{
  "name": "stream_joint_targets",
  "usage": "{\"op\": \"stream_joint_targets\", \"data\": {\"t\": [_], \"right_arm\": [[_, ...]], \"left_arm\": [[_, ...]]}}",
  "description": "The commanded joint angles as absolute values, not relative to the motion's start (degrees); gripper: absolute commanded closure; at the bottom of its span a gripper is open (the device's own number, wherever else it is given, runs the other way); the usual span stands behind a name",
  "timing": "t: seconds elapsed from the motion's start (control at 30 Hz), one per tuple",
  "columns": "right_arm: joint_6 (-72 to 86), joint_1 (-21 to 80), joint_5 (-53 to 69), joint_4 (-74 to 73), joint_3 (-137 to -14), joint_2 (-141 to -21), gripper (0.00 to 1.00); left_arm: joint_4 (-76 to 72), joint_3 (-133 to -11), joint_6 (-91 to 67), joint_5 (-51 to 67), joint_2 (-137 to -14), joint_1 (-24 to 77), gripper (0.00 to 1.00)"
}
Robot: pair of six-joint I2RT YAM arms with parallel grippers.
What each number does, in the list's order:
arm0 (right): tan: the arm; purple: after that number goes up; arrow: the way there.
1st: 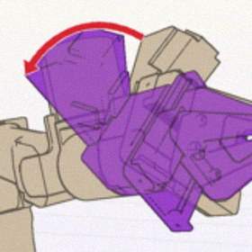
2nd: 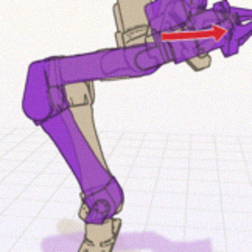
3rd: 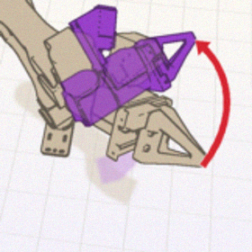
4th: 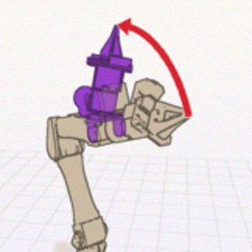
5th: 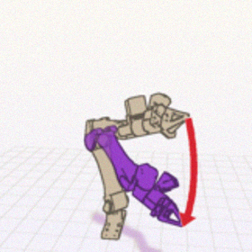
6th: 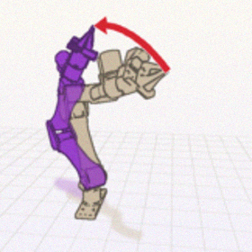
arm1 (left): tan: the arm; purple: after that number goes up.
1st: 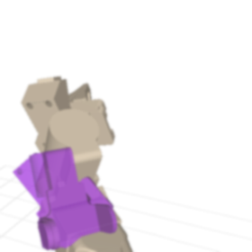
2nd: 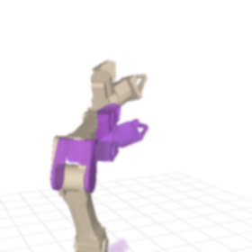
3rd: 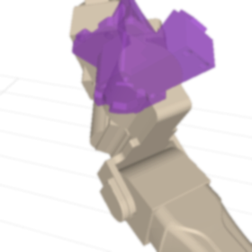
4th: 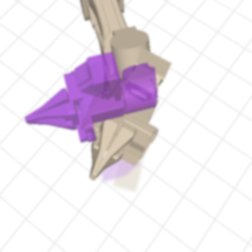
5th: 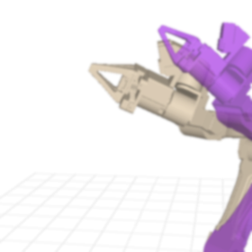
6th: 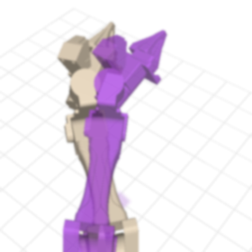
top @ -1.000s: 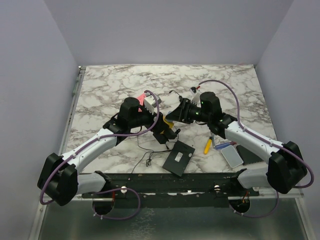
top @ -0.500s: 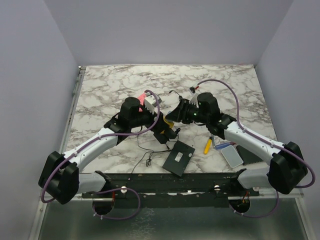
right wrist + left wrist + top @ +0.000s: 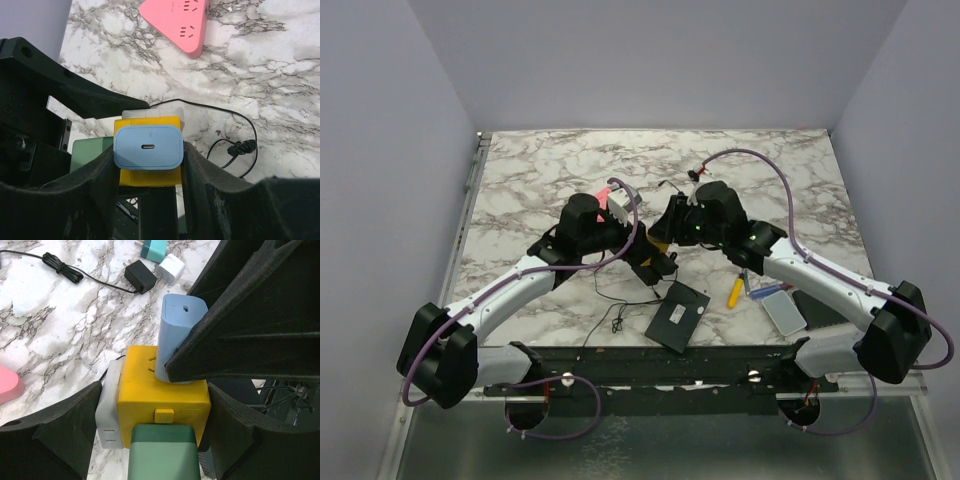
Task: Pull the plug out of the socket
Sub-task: Remove the plug from the socket.
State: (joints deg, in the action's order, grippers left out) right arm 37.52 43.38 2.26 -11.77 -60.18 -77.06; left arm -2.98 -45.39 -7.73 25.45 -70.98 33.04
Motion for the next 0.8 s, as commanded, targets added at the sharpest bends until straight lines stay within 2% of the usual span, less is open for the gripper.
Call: {"op": "stream_joint_targets", "data": {"t": [0.0, 0.3, 0.77], "right_arm": [[37.0, 45.2, -2.7, -16.1, -63.8, -77.0, 1.0], [37.7, 46.1, -6.0, -19.3, -66.0, -77.7, 1.0], [39.9, 41.8, 13.4, -15.1, -67.5, -79.0, 1.0]], "left_arm": [[-2.5, -46.7, -7.3, 18.9, -71.0, 31.1, 1.0], [-2.6, -46.4, -7.3, 18.8, -70.9, 31.0, 1.0], [-2.2, -45.3, -5.3, 18.3, -69.3, 31.2, 1.0]]}}
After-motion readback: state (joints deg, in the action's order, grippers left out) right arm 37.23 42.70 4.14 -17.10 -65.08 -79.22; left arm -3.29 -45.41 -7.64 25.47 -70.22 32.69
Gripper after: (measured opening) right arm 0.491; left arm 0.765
